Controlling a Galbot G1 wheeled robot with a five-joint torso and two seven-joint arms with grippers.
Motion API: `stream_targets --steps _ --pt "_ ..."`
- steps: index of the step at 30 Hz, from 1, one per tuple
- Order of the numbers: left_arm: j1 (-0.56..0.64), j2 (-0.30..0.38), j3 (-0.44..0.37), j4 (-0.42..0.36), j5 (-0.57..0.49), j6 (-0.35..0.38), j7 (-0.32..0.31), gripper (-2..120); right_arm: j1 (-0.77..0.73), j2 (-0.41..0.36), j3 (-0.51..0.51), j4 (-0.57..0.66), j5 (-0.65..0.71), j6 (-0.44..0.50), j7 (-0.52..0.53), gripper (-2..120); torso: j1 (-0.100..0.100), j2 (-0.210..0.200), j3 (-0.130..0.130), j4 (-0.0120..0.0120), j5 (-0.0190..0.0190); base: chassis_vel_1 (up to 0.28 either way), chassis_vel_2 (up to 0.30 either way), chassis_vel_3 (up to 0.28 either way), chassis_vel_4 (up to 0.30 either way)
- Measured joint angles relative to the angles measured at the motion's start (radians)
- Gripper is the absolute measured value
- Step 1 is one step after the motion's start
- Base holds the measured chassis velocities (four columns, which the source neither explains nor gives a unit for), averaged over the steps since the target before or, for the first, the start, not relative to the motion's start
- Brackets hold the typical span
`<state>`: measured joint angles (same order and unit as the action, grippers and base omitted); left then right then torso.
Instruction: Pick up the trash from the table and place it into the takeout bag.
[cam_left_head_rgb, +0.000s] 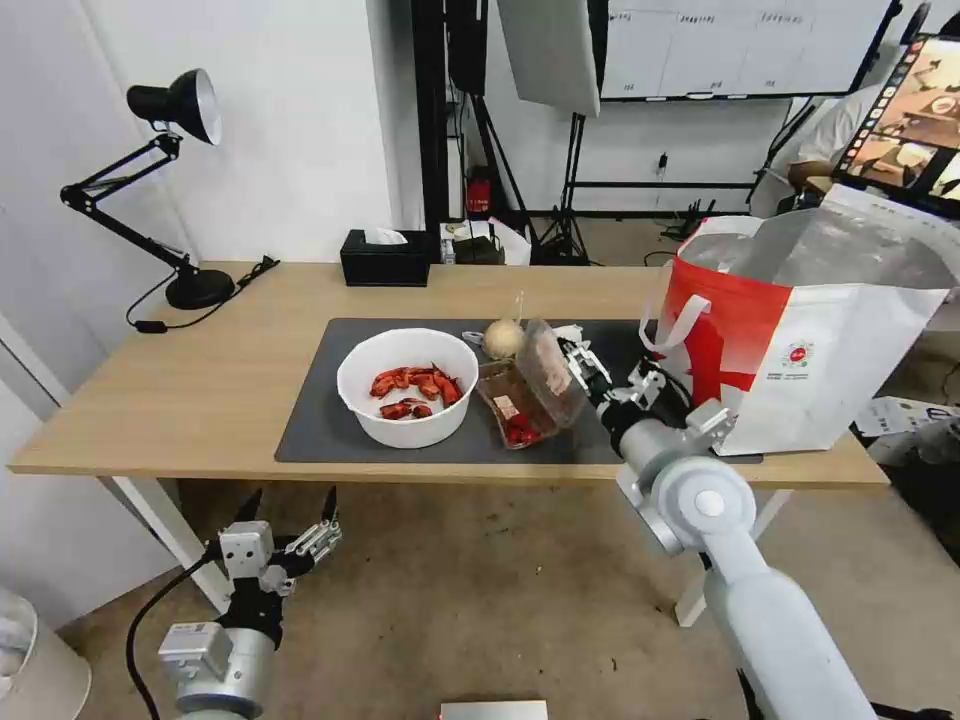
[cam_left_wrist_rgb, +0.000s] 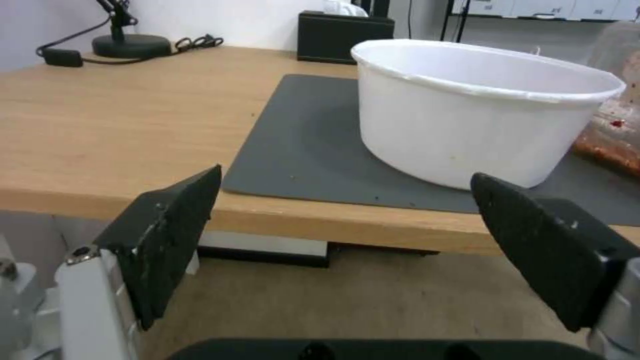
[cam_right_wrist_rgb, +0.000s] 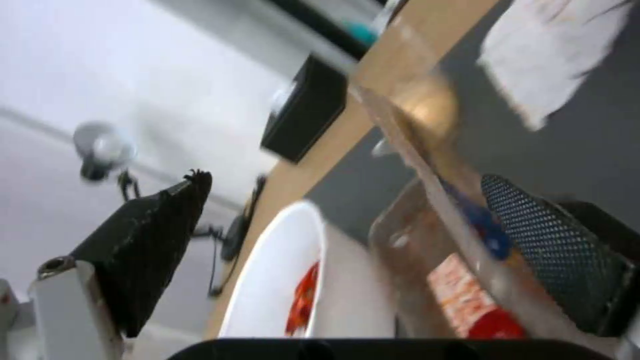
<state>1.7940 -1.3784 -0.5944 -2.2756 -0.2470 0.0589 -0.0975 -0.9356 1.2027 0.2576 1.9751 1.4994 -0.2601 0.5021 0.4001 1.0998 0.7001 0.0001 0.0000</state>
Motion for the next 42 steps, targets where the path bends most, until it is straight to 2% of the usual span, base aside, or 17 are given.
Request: stream_targets --steps 6,7,8,11,17,24,27,28,31,32,34,35,36,38,39,41,42 --pt "0.003 -0.004 -0.003 -0.003 0.001 -0.001 0.000 100 0.050 -0.011 -0.029 -0.020 0.054 -0.086 0.047 100 0.000 0.000 0.000 0.0000 0.0000 0.000 0.000 0.000 0.000" --pt "0.004 -0.007 -0.003 -0.004 0.002 -0.001 0.000 100 0.061 -0.011 -0.033 -0.023 0.103 -0.137 0.103 100 0.000 0.000 0.000 0.0001 0.0000 0.000 0.000 0.000 0.000" --pt "0.004 -0.007 -0.003 -0.004 0.002 -0.001 0.000 100 0.061 -0.011 -0.033 -0.023 0.103 -0.137 0.103 100 0.000 0.000 0.000 0.0001 0.0000 0.000 0.000 0.000 0.000" --pt "0.006 -0.010 -0.006 -0.005 0.003 -0.002 -0.001 100 0.056 -0.013 -0.032 -0.036 0.178 -0.225 0.185 100 0.000 0.000 0.000 -0.0001 0.0001 0.000 0.000 0.000 0.000" --pt "0.001 -0.009 -0.003 0.000 0.003 -0.002 -0.001 100 0.057 -0.018 -0.020 -0.045 0.215 -0.242 0.206 100 0.000 0.000 0.000 0.0000 0.0000 0.000 0.000 0.000 0.000" --pt "-0.004 -0.011 0.000 0.008 0.003 -0.002 -0.001 100 0.073 -0.049 -0.016 -0.027 0.240 -0.216 0.176 100 0.000 0.000 0.000 -0.0001 0.0001 0.000 0.000 0.000 0.000" --pt "-0.009 -0.011 0.002 0.012 0.002 -0.002 -0.001 100 0.090 -0.091 -0.028 -0.017 0.188 -0.214 0.085 100 0.000 0.000 0.000 -0.0002 0.0001 0.000 0.000 0.000 0.000" --pt "-0.009 -0.011 0.002 0.012 0.002 -0.002 -0.001 100 0.090 -0.091 -0.028 -0.017 0.188 -0.214 0.085 100 0.000 0.000 0.000 -0.0002 0.0001 0.000 0.000 0.000 0.000" --pt "-0.020 -0.007 0.004 0.015 -0.003 -0.002 -0.001 100 0.163 -0.159 -0.098 -0.080 0.017 -0.230 -0.076 97 0.000 0.000 0.000 -0.0002 0.0003 0.000 0.000 0.000 0.000" --pt "-0.020 -0.007 0.004 0.015 -0.003 -0.002 -0.001 100 0.163 -0.159 -0.098 -0.080 0.017 -0.230 -0.076 97 0.000 0.000 0.000 -0.0002 0.0003 0.000 0.000 0.000 0.000" --pt "-0.028 0.001 0.005 0.015 -0.014 -0.001 -0.001 100 0.255 -0.212 -0.180 -0.179 -0.174 -0.235 -0.291 88 0.000 0.000 0.000 -0.0001 0.0000 0.000 0.000 0.000 0.000" --pt "-0.030 0.003 0.005 0.015 -0.023 0.001 -0.001 100 0.291 -0.229 -0.216 -0.219 -0.241 -0.229 -0.355 84 0.000 0.000 0.000 -0.0001 0.0001 0.000 0.000 0.000 0.000" --pt "-0.030 0.003 0.005 0.015 -0.023 0.001 -0.001 100 0.291 -0.229 -0.216 -0.219 -0.241 -0.229 -0.355 84 0.000 0.000 0.000 -0.0001 0.0001 0.000 0.000 0.000 0.000" --pt "-0.041 0.013 0.007 0.010 -0.049 0.006 -0.001 100 0.399 -0.263 -0.326 -0.333 -0.377 -0.164 -0.501 75 0.000 0.000 0.000 0.0000 -0.0002 0.000 0.000 0.000 0.000" --pt "-0.041 0.013 0.007 0.010 -0.049 0.006 -0.001 100 0.399 -0.263 -0.326 -0.333 -0.377 -0.164 -0.501 75 0.000 0.000 0.000 0.0000 -0.0002 0.000 0.000 0.000 0.000" --pt "-0.060 0.027 0.007 0.008 -0.072 0.014 -0.001 100 0.509 -0.265 -0.433 -0.458 -0.459 -0.115 -0.598 63 0.000 0.000 0.000 -0.0001 0.0002 0.000 0.000 0.000 0.000" --pt "-0.060 0.027 0.007 0.008 -0.072 0.014 -0.001 100 0.509 -0.265 -0.433 -0.458 -0.459 -0.115 -0.598 63 0.000 0.000 0.000 -0.0001 0.0002 0.000 0.000 0.000 0.000"
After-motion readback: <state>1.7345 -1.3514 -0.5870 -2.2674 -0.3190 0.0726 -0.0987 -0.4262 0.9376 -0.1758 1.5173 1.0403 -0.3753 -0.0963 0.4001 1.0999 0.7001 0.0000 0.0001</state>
